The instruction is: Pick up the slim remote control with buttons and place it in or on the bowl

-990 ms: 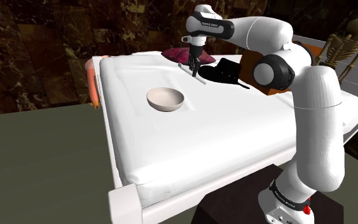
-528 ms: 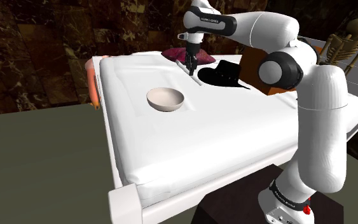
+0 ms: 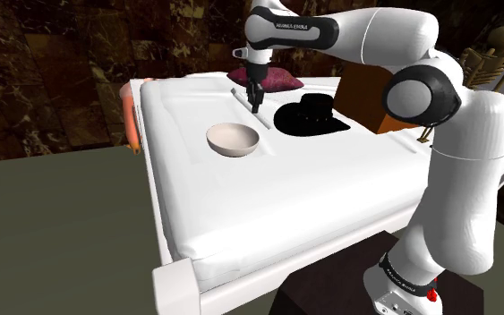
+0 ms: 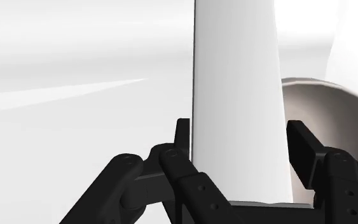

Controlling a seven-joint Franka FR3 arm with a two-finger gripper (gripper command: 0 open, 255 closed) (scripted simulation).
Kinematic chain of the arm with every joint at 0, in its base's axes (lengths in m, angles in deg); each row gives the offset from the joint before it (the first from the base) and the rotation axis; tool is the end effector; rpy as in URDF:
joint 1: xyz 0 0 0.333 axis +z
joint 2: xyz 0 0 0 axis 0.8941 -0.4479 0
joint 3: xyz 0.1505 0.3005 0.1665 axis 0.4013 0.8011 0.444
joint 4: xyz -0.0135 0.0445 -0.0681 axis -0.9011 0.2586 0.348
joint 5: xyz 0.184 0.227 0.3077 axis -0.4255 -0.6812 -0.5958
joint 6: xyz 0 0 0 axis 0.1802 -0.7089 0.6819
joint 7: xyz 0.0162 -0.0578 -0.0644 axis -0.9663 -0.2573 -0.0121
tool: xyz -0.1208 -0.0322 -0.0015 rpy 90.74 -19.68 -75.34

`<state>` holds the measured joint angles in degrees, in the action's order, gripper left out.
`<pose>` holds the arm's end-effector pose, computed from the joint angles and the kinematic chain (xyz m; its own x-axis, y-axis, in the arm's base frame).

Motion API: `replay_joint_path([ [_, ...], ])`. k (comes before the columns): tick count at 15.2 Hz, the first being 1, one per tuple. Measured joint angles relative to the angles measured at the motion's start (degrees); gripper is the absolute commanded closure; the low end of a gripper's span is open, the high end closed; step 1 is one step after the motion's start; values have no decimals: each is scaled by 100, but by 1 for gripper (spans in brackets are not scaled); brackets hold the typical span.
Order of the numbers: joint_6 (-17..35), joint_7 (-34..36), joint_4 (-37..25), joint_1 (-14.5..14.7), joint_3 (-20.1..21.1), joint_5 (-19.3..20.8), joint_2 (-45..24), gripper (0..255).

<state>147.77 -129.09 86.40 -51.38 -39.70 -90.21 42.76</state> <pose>0.7149 -0.0090 0.5724 0.5293 0.8484 -0.0012 0.8482 -0.5292 -0.0203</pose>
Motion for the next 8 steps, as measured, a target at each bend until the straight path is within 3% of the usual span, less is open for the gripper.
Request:
replay_joint_path([
  [8, 123, 956, 247, 694, 287, 123, 166, 255],
])
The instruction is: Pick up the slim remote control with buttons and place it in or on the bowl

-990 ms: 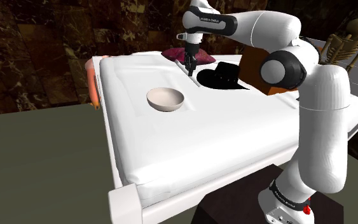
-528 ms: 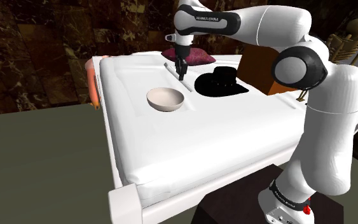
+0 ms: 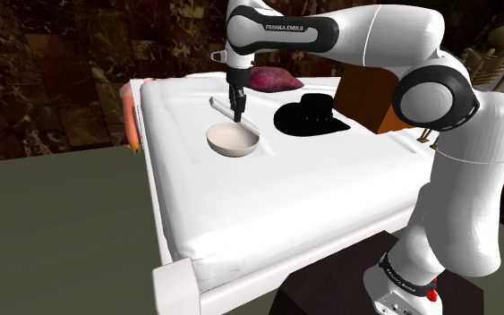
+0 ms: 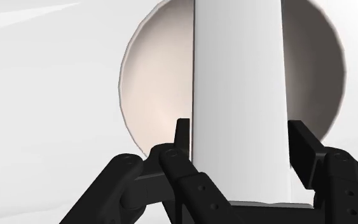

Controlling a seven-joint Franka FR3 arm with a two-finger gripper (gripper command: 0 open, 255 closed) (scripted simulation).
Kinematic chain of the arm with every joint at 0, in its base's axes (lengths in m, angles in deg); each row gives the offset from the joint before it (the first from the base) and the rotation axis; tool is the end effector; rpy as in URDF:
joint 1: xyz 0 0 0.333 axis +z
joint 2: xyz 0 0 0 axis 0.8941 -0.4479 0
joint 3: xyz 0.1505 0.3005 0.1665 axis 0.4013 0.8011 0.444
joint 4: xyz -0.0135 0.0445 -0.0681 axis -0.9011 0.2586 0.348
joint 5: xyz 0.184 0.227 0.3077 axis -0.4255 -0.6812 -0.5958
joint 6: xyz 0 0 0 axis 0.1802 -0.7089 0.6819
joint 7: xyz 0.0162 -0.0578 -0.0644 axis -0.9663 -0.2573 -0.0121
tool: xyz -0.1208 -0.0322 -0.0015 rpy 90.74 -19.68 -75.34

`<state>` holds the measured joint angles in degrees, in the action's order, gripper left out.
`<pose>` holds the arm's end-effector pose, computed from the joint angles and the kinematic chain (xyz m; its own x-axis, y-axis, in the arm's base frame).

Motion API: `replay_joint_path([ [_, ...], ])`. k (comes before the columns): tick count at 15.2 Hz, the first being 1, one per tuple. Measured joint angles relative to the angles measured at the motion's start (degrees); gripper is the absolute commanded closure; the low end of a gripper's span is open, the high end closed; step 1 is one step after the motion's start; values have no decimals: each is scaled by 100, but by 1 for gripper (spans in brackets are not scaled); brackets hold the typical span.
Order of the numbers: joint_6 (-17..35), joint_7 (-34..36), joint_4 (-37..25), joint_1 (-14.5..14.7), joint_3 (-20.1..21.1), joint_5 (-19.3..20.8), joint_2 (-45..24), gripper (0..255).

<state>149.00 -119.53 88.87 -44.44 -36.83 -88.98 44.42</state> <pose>0.7007 0.0999 0.5700 0.5298 0.8481 -0.0014 0.8479 -0.5298 -0.0196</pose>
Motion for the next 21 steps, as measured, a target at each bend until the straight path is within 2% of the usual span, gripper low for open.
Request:
replay_joint_path([
  [12, 883, 62, 892, 100, 47, -3, 22, 255],
  [19, 995, 63, 1002, 106, 49, -3, 37, 255],
  [20, 992, 63, 999, 106, 49, -3, 35, 0],
  [21, 994, 65, 1010, 107, 48, -1, 32, 0],
])
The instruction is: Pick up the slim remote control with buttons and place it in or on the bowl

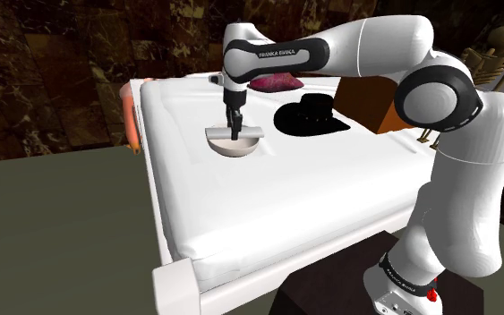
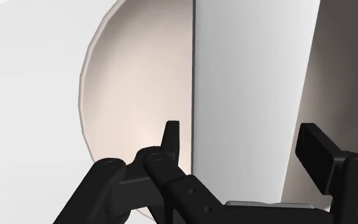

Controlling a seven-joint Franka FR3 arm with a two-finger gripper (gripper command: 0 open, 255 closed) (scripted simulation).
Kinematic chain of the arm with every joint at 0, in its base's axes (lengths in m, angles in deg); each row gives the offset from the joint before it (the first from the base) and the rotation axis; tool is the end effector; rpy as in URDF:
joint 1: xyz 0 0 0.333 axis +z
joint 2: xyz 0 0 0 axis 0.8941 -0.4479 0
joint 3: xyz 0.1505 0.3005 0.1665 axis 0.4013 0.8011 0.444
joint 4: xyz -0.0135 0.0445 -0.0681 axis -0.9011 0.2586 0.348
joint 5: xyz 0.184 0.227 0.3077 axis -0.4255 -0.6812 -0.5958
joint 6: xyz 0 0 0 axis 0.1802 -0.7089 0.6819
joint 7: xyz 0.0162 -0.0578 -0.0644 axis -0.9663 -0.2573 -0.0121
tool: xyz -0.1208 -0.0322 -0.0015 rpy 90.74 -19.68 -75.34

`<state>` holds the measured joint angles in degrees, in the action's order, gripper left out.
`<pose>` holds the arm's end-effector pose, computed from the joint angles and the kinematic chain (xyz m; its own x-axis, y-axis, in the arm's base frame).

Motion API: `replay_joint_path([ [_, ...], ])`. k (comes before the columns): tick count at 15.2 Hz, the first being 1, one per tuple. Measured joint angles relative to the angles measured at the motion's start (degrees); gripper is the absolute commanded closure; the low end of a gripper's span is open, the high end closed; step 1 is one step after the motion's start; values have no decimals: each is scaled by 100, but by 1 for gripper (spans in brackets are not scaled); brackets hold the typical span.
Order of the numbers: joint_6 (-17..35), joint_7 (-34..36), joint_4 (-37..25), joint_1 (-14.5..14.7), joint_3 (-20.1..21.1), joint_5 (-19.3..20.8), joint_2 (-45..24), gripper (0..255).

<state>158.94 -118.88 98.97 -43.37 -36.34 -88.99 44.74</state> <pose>0.6975 0.1102 0.4989 0.5301 0.8480 0.0008 0.8478 -0.5300 -0.0183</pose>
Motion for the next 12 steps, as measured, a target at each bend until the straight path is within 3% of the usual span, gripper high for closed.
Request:
replay_joint_path([
  [5, 4, -1, 11, -2, -1, 1, -7, 0],
  [9, -576, -1, -617, -44, -15, -2, -48, 0],
  [12, -705, 9, -724, -43, -17, 4, -30, 0],
])
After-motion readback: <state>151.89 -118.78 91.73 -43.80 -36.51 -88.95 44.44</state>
